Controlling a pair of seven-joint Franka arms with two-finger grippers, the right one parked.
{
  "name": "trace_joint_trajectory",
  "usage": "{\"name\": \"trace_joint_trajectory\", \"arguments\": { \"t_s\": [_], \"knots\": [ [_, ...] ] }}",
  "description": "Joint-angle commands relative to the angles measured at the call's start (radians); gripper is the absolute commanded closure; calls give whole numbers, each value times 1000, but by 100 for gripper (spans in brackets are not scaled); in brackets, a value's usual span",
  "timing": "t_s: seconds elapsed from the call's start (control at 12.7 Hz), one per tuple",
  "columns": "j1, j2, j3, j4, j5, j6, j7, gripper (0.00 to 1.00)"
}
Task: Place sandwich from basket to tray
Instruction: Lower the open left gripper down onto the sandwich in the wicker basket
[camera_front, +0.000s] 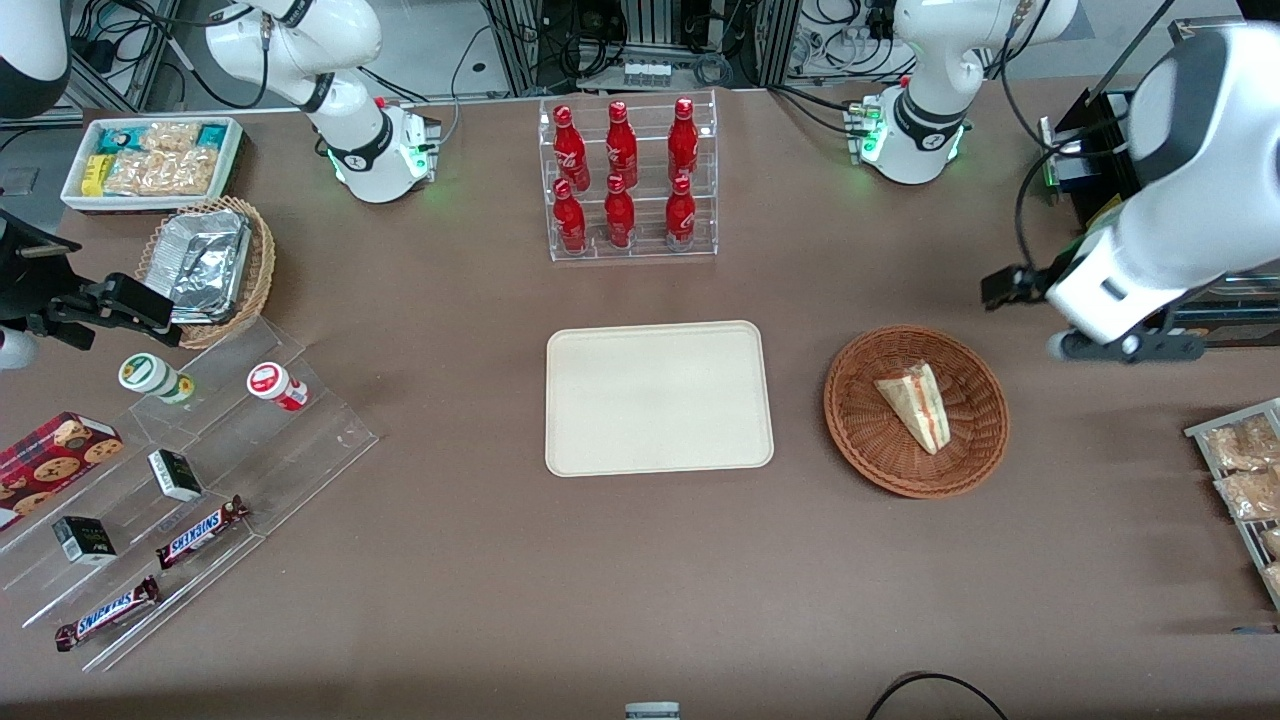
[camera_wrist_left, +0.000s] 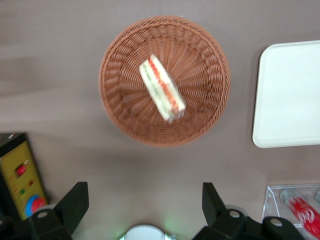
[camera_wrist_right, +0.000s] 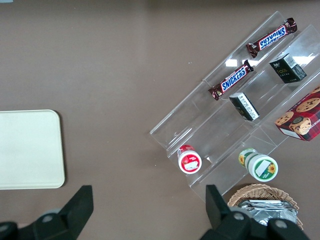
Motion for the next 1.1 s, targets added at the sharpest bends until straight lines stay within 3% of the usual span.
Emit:
{"name": "trace_joint_trajectory", "arguments": {
  "t_s": [0.0, 0.39, 0.71, 1.02],
  "knots": [
    [-21, -1, 5, -139, -1, 161, -23, 0],
    [-20, 50, 5, -363, -3, 501, -65, 0],
    [-26, 44, 4, -498, -1, 695, -467, 0],
    [-28, 80, 4, -500, -1, 721, -648, 0]
  ]
}}
